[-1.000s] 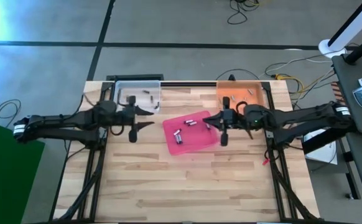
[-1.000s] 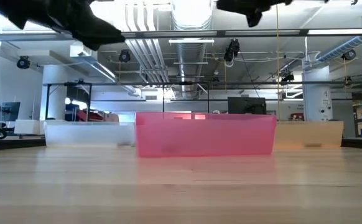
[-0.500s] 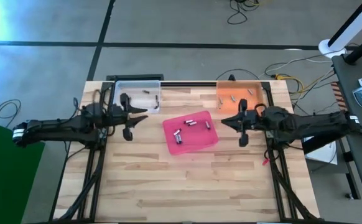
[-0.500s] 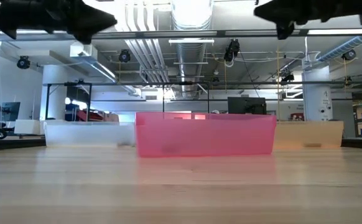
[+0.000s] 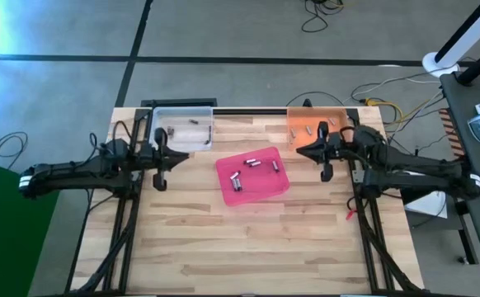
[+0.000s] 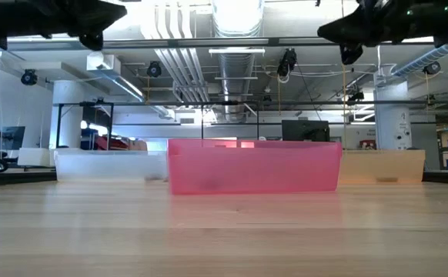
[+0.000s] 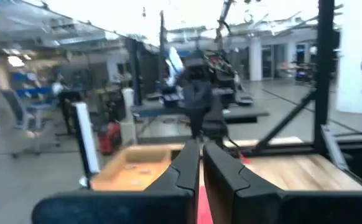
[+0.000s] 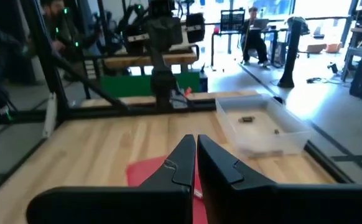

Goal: Sort batteries
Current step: Return to Home Position

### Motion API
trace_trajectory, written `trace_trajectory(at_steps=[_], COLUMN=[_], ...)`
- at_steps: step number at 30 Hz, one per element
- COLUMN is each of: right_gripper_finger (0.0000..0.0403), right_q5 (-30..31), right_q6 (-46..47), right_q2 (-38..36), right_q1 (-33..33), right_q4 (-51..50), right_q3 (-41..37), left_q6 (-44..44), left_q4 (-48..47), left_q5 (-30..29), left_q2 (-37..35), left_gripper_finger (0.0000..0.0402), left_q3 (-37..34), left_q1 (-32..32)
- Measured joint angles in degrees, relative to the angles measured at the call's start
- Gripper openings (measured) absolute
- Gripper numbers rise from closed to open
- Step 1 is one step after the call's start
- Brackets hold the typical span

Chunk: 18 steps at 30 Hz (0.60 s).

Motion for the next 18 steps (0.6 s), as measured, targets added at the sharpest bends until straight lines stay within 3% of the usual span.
trace_trajectory(at_steps=[2,7,10,14,18], right_gripper_finger=[0.0009,0.0009,0.0009,0.0009,0.0009], right_q5=[-1.35,-1.38,-1.01,2.61,3.26], right_q6=[-0.97,-2.84,-3.88,-4.17,-1.57], right_q2=[-0.27,-4.27,-7.77,-11.7,-15.39], right_q1=[-2.11,-3.06,-3.0,-2.98,-2.98], right_q4=[0.08,0.04,0.11,0.07,0.54], right_q3=[0.0,-1.33,-3.01,-6.38,-9.67], left_q6=[-1.66,-2.67,-3.36,4.52,4.91], left_q4=[-1.84,-10.28,-12.48,-15.5,-16.28], left_q5=[0.3,-6.92,-8.02,-7.32,-12.74], left_q2=[-0.1,0.05,0.57,1.64,2.3], left_gripper_finger=[0.0002,0.0001,0.0002,0.0001,0.0002], left_q3=[-0.28,-0.11,-0.07,-0.07,-1.19], left_q1=[-0.04,0.02,-0.08,-0.09,-0.05])
